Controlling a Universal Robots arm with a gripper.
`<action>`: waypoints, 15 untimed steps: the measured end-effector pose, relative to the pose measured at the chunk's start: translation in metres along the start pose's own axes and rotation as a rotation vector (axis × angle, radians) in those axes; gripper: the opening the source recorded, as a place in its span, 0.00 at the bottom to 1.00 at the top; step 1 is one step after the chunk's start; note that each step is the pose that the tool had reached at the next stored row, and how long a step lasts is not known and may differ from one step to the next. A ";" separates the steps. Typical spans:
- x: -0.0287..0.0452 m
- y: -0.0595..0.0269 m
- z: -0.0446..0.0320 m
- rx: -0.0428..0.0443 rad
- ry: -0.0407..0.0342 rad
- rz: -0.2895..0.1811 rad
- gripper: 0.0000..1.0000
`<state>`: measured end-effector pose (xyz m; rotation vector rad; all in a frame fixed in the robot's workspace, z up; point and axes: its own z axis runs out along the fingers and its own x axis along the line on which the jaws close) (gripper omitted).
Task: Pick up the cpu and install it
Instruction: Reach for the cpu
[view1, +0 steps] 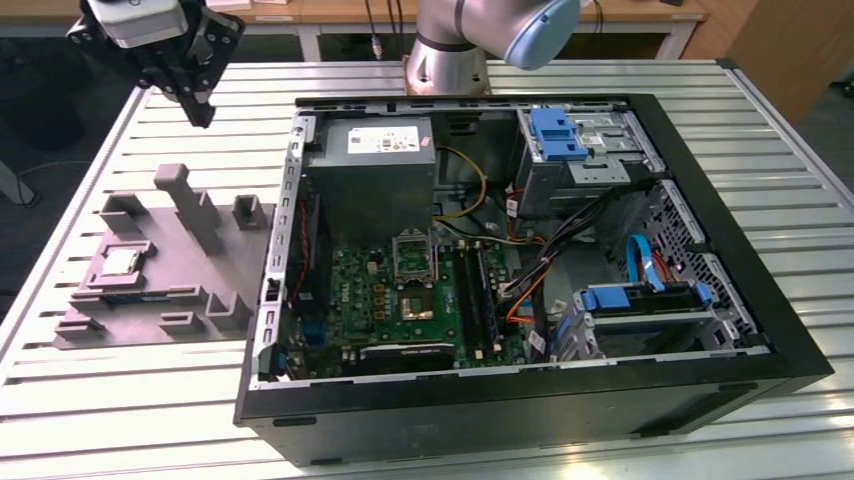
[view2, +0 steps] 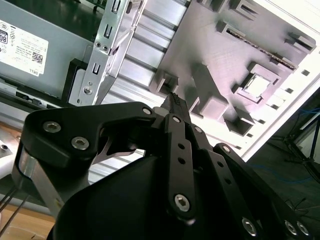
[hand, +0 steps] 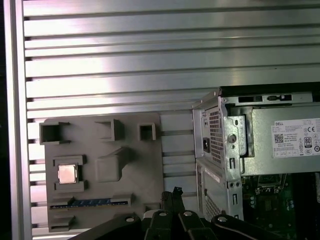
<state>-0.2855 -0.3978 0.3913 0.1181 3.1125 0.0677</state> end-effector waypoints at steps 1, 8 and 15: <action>0.0005 0.0000 -0.0001 0.0001 0.0001 0.000 0.11; 0.0022 -0.0002 0.0000 0.0000 0.0000 0.000 0.11; 0.0033 -0.0002 -0.0001 0.0001 0.0000 0.000 0.11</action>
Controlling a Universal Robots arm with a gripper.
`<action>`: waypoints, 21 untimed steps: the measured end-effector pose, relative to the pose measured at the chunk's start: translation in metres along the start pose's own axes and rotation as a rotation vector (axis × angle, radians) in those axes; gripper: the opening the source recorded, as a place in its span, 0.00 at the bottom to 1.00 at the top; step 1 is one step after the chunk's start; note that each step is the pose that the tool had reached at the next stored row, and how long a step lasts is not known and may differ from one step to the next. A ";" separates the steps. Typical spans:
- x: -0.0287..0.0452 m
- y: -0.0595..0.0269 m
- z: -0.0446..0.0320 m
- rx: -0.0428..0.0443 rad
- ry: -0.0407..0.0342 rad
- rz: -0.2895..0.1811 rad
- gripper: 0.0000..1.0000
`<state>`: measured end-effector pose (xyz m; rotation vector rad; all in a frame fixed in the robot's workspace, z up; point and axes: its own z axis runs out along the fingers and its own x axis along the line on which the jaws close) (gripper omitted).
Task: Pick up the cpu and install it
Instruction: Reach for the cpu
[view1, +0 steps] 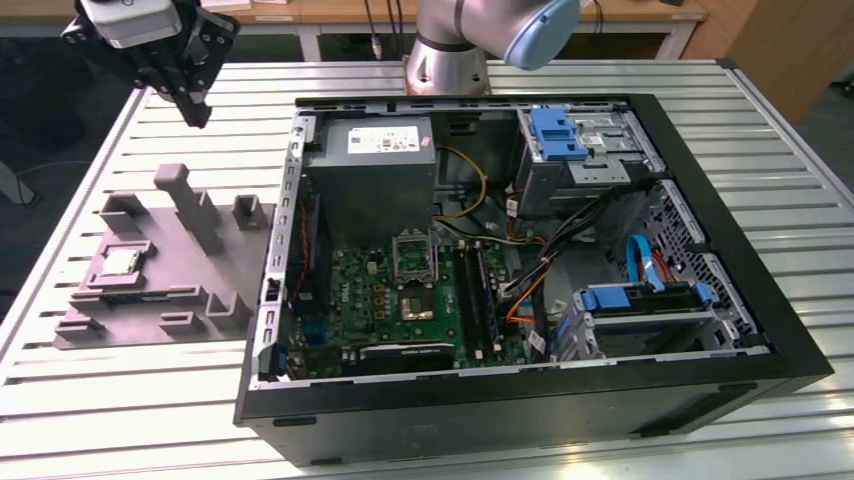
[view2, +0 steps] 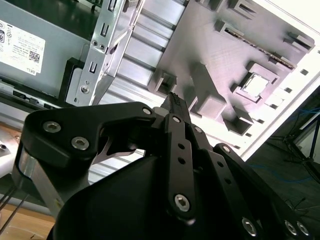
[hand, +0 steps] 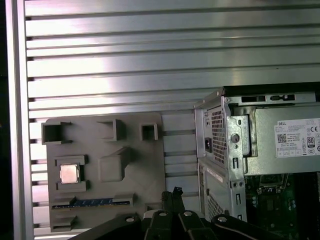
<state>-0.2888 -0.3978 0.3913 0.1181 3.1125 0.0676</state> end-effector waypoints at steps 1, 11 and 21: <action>0.0005 -0.0001 0.0000 0.0000 0.0000 0.000 0.11; 0.0045 -0.0004 -0.0001 0.0000 0.0000 0.000 0.11; 0.0082 -0.0006 -0.0002 0.0000 0.0000 0.000 0.11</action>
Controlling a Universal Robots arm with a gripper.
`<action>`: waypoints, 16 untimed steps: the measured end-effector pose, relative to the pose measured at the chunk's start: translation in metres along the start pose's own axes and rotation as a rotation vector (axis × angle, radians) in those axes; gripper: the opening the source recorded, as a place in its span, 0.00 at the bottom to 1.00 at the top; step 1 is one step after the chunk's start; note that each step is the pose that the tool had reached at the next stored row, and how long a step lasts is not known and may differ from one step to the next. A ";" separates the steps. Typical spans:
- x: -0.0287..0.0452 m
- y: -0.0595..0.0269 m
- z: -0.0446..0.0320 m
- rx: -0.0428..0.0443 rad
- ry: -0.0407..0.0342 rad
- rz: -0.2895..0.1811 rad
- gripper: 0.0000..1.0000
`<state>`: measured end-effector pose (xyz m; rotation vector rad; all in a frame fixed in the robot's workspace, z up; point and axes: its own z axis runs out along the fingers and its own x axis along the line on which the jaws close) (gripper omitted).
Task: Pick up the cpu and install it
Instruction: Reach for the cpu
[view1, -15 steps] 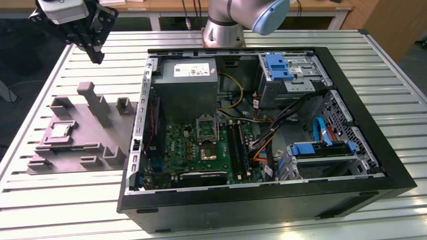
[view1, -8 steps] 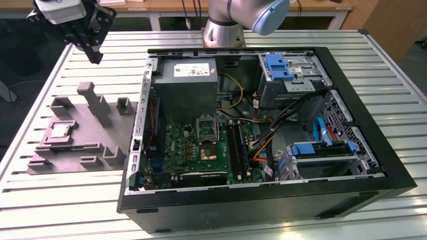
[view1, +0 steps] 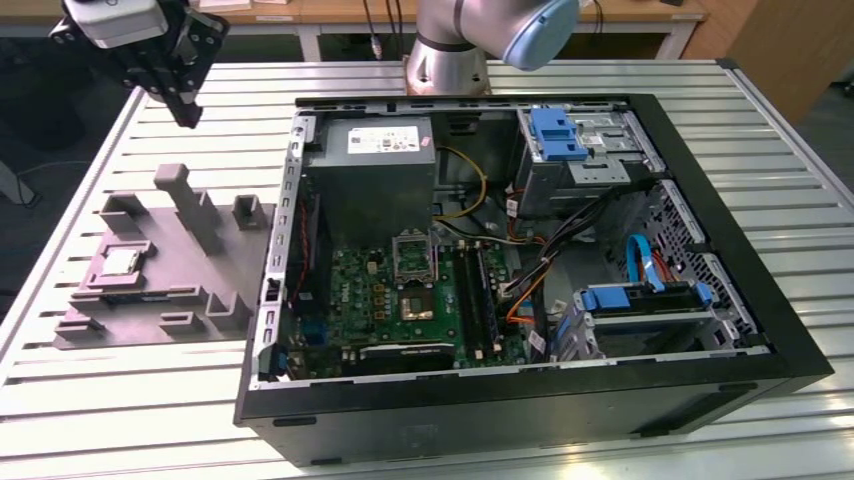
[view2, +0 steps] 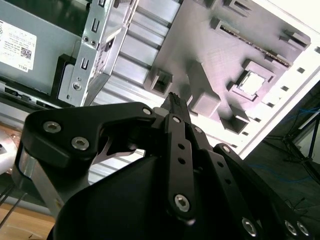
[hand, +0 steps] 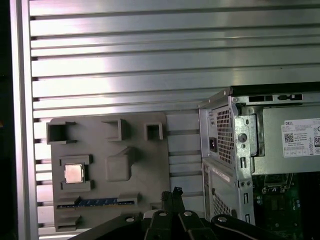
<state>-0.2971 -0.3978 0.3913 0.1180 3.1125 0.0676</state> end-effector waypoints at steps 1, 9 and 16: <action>0.0002 0.0000 0.0000 0.0000 -0.0001 0.000 0.11; 0.0016 -0.0001 -0.0001 0.0000 0.0000 0.000 0.11; 0.0026 -0.0002 -0.0001 0.0000 0.0000 0.000 0.11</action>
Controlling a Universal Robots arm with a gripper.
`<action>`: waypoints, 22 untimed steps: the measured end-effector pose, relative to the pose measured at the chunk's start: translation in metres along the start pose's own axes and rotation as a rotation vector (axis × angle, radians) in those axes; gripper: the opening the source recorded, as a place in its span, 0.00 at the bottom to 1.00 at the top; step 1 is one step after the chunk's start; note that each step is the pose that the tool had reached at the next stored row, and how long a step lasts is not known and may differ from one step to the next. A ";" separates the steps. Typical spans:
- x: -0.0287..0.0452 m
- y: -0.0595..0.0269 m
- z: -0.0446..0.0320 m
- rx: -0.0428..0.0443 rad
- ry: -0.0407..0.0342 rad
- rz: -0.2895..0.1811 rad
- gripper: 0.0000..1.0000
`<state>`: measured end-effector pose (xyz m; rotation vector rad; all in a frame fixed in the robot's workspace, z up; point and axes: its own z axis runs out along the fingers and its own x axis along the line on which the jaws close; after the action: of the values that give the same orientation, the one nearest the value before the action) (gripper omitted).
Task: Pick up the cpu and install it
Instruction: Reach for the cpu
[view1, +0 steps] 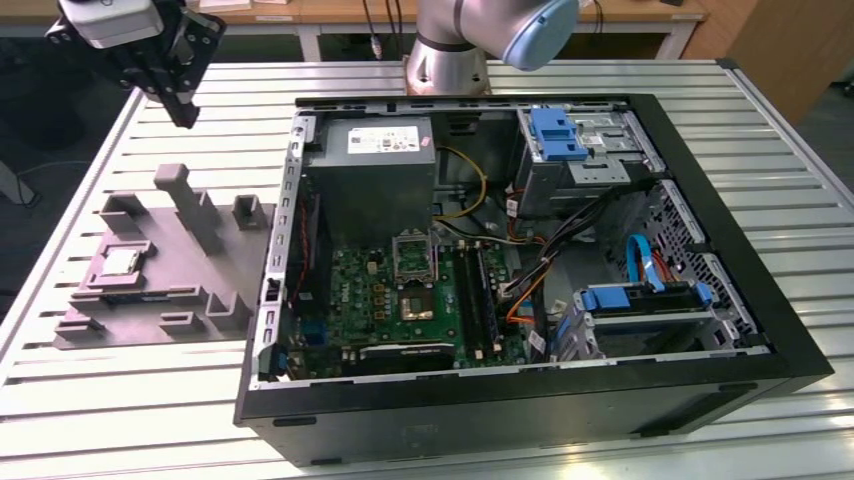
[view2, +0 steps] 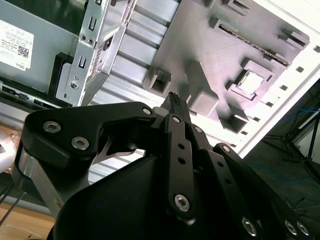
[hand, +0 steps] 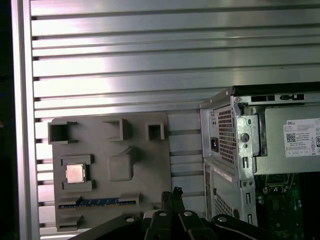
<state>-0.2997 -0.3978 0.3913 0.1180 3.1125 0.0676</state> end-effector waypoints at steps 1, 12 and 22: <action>0.0003 0.0000 0.0000 0.0000 0.0000 0.000 0.11; 0.0047 -0.0003 -0.0001 0.0000 0.0000 0.000 0.11; 0.0082 -0.0006 -0.0002 -0.0001 -0.0001 0.000 0.11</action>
<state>-0.3079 -0.3978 0.3913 0.1180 3.1124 0.0677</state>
